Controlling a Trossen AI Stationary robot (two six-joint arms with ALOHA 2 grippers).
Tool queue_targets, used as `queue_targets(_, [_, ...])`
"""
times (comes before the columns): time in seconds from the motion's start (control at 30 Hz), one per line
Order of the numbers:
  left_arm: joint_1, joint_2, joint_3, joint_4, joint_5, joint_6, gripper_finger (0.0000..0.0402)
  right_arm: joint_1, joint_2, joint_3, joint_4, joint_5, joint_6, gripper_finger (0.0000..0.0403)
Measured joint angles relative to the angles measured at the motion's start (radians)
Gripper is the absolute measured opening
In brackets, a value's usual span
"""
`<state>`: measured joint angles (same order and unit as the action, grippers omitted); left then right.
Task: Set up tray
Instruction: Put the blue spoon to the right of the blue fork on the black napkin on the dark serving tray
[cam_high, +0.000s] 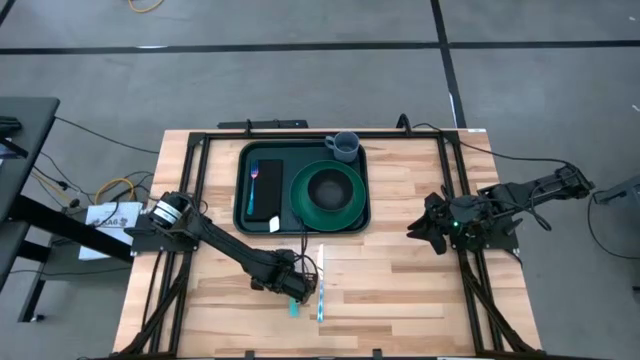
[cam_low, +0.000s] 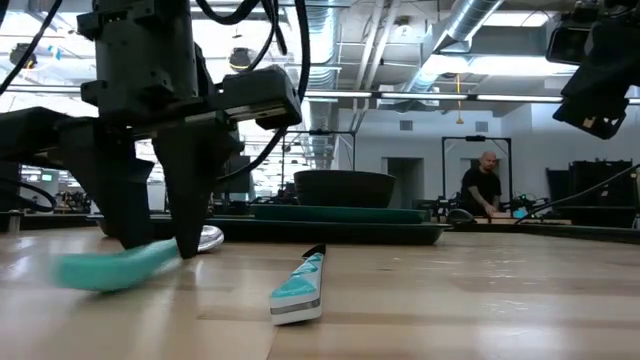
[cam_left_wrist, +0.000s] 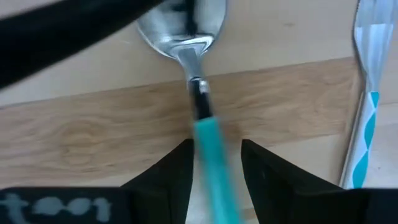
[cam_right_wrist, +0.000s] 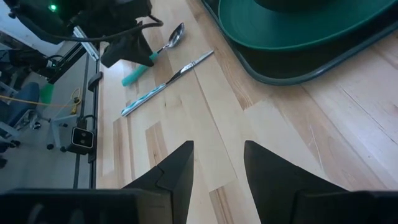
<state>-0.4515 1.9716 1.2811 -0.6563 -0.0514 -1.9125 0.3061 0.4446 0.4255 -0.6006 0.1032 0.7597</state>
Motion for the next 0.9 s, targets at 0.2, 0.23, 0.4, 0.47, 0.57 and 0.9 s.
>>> queue_targets(0.2, [0.001, 0.019, 0.003, 0.009, 0.005, 0.000, 0.0128, 0.000, 0.000, 0.000, -0.001, 0.000, 0.000, 0.0134])
queue_targets(0.23, [0.001, 0.019, 0.003, 0.008, 0.001, 0.000, 0.0128, 0.000, 0.000, 0.000, -0.001, 0.000, 0.000, 0.0134])
queue_targets(0.4, [0.002, 0.019, 0.003, -0.003, 0.013, 0.000, 0.0109, 0.000, 0.000, 0.000, 0.000, 0.001, -0.001, 0.0134])
queue_targets(0.47, [0.002, 0.020, 0.002, -0.008, 0.010, 0.000, 0.0085, 0.000, 0.000, 0.000, 0.000, 0.001, -0.002, 0.0134])
queue_targets(0.57, [0.000, 0.020, 0.002, -0.013, 0.001, 0.007, 0.0039, 0.000, 0.000, 0.000, 0.000, 0.001, -0.002, 0.0134])
queue_targets(0.9, [-0.025, 0.006, 0.081, -0.120, -0.052, 0.067, 0.0026, 0.000, 0.000, 0.000, 0.001, 0.001, -0.004, 0.0134])
